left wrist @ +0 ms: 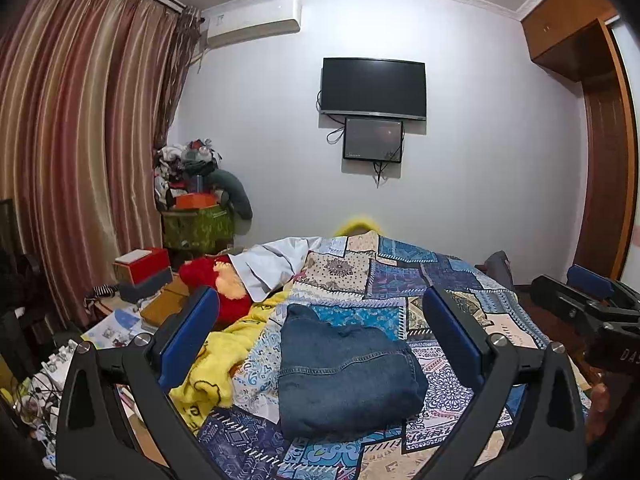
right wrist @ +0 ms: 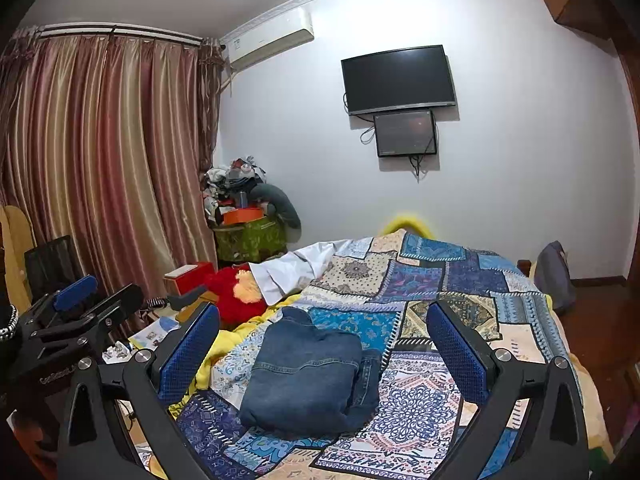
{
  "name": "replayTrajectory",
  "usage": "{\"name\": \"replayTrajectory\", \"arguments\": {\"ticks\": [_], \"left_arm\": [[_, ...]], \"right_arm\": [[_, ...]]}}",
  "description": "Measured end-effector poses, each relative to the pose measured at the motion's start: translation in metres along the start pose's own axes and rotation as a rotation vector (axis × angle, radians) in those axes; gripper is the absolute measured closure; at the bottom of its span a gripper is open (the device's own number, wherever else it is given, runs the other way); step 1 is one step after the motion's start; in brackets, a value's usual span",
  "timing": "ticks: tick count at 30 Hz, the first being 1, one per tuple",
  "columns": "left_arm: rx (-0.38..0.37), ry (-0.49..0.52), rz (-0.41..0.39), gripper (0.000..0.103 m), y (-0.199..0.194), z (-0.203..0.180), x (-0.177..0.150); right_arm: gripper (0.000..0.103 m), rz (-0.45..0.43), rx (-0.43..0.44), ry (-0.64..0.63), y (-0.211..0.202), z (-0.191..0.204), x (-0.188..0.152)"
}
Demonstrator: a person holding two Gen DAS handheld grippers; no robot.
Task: Fold large clothes
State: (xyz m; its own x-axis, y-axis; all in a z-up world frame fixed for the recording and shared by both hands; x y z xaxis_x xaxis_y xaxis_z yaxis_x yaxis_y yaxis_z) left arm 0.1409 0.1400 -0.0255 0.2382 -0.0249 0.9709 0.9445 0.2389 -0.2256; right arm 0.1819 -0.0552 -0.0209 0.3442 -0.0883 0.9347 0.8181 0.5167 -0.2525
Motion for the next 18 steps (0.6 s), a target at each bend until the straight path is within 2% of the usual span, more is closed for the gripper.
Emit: {"name": "replayTrajectory", "arguments": {"ticks": [18], "left_arm": [[-0.006,-0.008,0.014,0.000,0.0032,0.0024,-0.0058]], "right_arm": [[0.000,0.000,0.004,-0.008,-0.0017,-0.0008,0.0029]]}}
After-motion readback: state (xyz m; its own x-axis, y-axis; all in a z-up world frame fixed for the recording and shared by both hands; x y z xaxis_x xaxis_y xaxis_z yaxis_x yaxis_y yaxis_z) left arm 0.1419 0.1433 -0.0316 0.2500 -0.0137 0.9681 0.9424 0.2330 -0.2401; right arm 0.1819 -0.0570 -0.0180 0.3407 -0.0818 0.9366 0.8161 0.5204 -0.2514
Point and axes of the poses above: each gripper's, at about its wrist camera, not at the fingertips, and y roughly the way its jaws point, z to its left, x to its top, the point moved 10 cm from there along y, roughly the way its jaws point, and after that the axes turned 8 degrees about y, right-handed, at the moved point
